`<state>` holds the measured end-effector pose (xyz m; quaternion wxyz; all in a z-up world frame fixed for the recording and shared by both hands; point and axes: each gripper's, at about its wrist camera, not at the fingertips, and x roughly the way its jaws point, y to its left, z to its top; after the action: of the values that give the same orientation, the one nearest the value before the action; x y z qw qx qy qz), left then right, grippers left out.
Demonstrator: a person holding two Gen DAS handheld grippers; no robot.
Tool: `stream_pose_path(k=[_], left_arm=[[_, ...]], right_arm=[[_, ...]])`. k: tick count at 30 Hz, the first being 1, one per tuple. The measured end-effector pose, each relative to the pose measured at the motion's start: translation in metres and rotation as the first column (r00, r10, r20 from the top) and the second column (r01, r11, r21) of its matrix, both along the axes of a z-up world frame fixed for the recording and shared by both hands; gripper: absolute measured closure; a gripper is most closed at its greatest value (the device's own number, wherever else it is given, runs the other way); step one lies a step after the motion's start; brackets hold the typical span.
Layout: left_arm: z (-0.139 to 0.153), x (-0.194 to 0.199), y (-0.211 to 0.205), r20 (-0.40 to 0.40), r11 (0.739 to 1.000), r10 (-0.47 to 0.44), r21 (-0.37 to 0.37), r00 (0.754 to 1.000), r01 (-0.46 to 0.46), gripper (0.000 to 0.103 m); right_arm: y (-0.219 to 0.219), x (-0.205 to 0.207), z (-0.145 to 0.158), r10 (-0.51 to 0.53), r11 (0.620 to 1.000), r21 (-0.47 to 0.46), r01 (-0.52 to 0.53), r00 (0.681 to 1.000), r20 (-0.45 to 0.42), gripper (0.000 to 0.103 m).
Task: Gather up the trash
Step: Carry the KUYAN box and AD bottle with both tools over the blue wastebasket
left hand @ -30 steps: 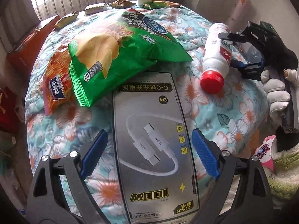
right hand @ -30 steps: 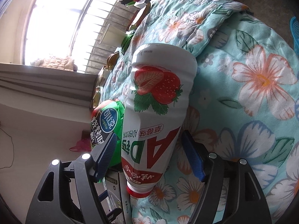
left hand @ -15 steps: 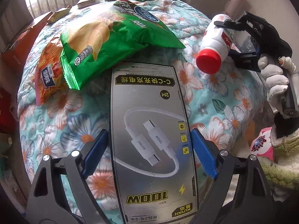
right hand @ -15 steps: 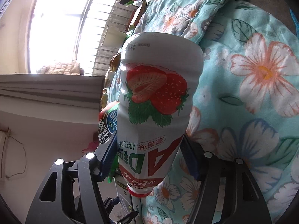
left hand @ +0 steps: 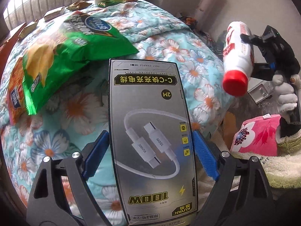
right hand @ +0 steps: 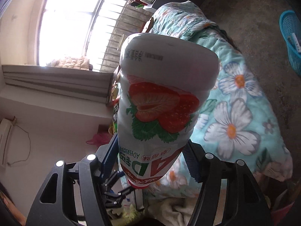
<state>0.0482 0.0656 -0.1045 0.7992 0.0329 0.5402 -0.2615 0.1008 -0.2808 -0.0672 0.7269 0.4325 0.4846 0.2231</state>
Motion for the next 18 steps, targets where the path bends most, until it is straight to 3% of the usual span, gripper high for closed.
stream_pose_path(k=[5,11,14,18], left_arm=[[0.003,0.018,-0.025,0.033,0.999,-0.038,-0.013,0.999,0.038,0.019],[-0.009,0.045,-0.042,0.009,1.0,-0.004,-0.018,1.0,0.004,0.019],[-0.014,0.051,-0.047,-0.005,1.0,0.012,-0.009,1.0,-0.012,0.019],[-0.018,0.055,-0.052,-0.013,1.0,0.027,0.008,1.0,-0.027,0.018]], right_arm=[[0.001,-0.011,0.009,0.09,0.992,-0.092,-0.091,0.996,-0.014,0.04],[0.012,0.011,-0.024,0.044,0.956,-0.285,-0.063,0.996,-0.072,0.039],[0.017,0.024,-0.036,0.028,0.962,-0.27,-0.044,0.998,-0.062,0.039],[0.022,0.029,-0.031,0.019,0.95,-0.312,-0.03,0.999,-0.041,0.038]])
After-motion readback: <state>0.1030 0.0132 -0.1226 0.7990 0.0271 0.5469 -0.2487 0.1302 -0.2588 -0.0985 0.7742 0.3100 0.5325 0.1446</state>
